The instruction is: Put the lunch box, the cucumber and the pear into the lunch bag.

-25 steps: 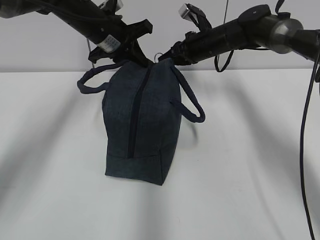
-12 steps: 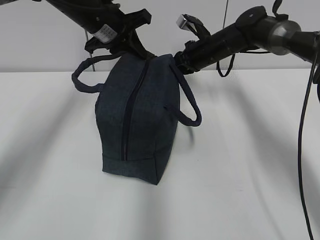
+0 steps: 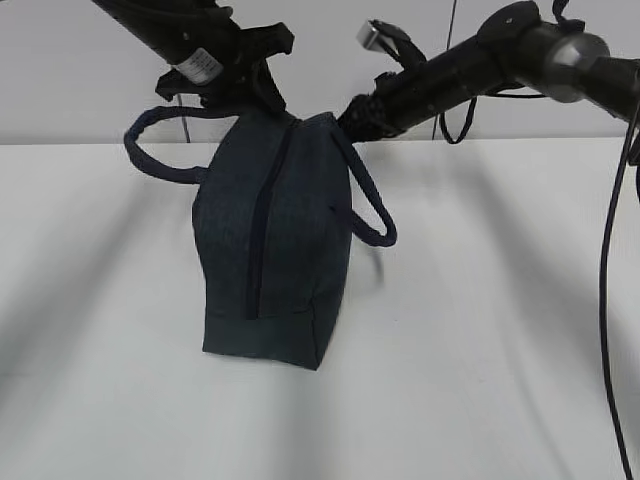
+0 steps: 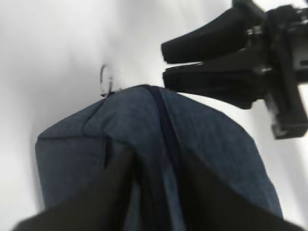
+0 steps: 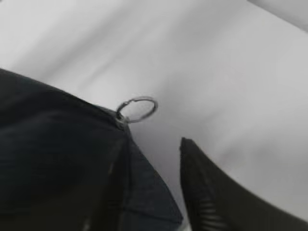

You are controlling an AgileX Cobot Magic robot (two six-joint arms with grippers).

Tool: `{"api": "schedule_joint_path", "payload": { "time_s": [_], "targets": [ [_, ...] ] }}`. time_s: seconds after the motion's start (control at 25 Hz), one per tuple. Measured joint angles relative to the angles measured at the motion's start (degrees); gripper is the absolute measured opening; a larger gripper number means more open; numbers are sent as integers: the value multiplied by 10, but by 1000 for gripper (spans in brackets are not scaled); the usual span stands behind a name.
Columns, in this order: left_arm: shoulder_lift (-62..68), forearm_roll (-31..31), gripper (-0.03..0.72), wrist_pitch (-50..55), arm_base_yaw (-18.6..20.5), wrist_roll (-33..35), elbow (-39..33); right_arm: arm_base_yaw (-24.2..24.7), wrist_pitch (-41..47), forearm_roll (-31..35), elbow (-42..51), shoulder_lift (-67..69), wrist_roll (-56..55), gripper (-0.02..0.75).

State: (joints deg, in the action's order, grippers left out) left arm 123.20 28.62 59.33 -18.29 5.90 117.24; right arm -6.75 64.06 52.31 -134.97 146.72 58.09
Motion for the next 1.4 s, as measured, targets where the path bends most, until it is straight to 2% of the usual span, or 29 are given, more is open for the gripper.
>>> {"api": "schedule_joint_path", "payload": {
  "time_s": [0.08,0.12,0.2,0.32,0.44,0.52,0.68,0.8,0.96,1.08,1.4],
  "targets": [
    [0,-9,299,6,1,-1,1,4,5,10,-23,0,-15,358],
    [0,-11,368,13,2,-1,0,6,16,15,-36,0,-19,409],
    [0,-11,450,26,6,-1,0,10,41,23,-56,0,-25,447],
    [-7,-17,490,39,13,-1,0,13,55,55,-82,0,-55,447],
    [-34,-62,499,57,16,-3,0,15,59,56,-91,-10,-117,440],
    [-55,-97,499,72,16,-17,1,15,60,23,-93,-20,-186,439],
    [-81,-184,477,114,16,-59,4,13,63,-124,-94,-41,-362,438],
    [-97,-223,439,118,16,-79,-13,5,66,-223,-88,-57,-462,438],
    [-130,-251,426,118,16,-100,-77,-22,68,-306,-44,-111,-519,437],
    [-171,-274,424,117,16,-116,-146,-46,68,-345,10,-156,-532,437],
    [-342,-302,424,92,3,-139,-346,-70,71,-376,216,-265,-537,436]
  ]
}}
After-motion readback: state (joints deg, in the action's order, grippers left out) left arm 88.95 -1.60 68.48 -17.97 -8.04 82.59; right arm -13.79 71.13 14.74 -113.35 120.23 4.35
